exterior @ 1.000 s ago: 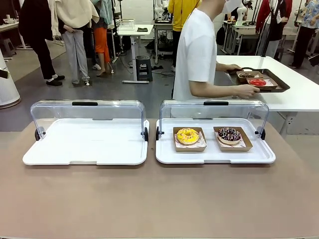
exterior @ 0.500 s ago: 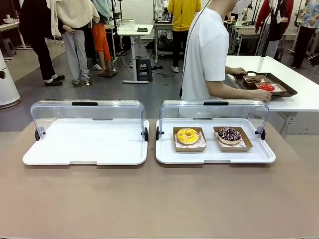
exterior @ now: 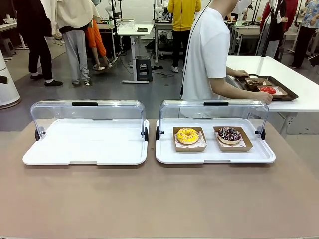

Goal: Provide the desired donut to the person.
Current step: Place the picked Paper togo box onto the Handle tray extended by the person.

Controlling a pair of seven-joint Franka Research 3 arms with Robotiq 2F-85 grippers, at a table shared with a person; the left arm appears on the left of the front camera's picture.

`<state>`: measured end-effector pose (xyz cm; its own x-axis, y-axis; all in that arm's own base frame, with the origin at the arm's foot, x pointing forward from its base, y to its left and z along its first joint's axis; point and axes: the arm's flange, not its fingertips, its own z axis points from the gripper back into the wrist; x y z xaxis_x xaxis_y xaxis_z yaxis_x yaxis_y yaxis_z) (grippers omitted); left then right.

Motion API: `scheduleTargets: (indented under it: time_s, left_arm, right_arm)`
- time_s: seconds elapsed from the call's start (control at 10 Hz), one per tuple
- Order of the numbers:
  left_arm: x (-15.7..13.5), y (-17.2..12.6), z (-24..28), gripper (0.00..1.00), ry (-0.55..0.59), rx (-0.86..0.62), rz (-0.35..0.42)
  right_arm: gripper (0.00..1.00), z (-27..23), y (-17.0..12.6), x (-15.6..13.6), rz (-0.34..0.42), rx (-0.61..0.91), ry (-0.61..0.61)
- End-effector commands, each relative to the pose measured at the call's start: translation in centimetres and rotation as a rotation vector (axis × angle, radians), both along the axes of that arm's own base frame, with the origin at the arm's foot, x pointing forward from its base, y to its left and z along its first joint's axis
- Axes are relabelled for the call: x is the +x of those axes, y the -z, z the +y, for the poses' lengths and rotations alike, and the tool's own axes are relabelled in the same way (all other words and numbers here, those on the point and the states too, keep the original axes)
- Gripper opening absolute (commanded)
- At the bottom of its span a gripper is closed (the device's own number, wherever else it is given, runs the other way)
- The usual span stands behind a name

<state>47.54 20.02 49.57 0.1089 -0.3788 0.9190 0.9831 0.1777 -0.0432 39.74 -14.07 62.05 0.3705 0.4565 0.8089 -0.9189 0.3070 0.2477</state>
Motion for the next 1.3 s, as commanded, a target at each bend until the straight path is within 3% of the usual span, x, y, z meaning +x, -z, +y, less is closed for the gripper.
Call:
scheduleTargets:
  time_s: [0.0,0.2,0.5,0.7,0.8,1.2]
  left_arm:
    - [0.5,-0.1,0.0,1.00,-0.013,0.042,0.064]
    - [1.2,0.5,-0.2,1.00,-0.003,0.084,0.159]
    - [1.2,0.7,-0.1,1.00,-0.011,0.111,0.194]
    - [1.4,0.5,-0.1,1.00,-0.031,0.094,0.264]
    - [1.0,1.2,-0.4,1.00,-0.008,0.095,0.182]
    - [1.0,1.2,-0.4,1.00,-0.008,0.095,0.182]
  right_arm:
    - [1.00,0.1,0.0,0.0,-0.004,0.008,-0.008]
    - [1.00,0.1,0.0,0.0,-0.004,0.008,-0.008]
    - [1.00,0.1,0.0,0.0,-0.004,0.008,-0.008]
    - [1.00,0.1,0.0,0.0,-0.004,0.008,-0.008]
    - [1.00,0.1,0.0,0.0,-0.004,0.008,-0.008]
    - [1.00,0.1,0.0,0.0,-0.004,0.008,-0.008]
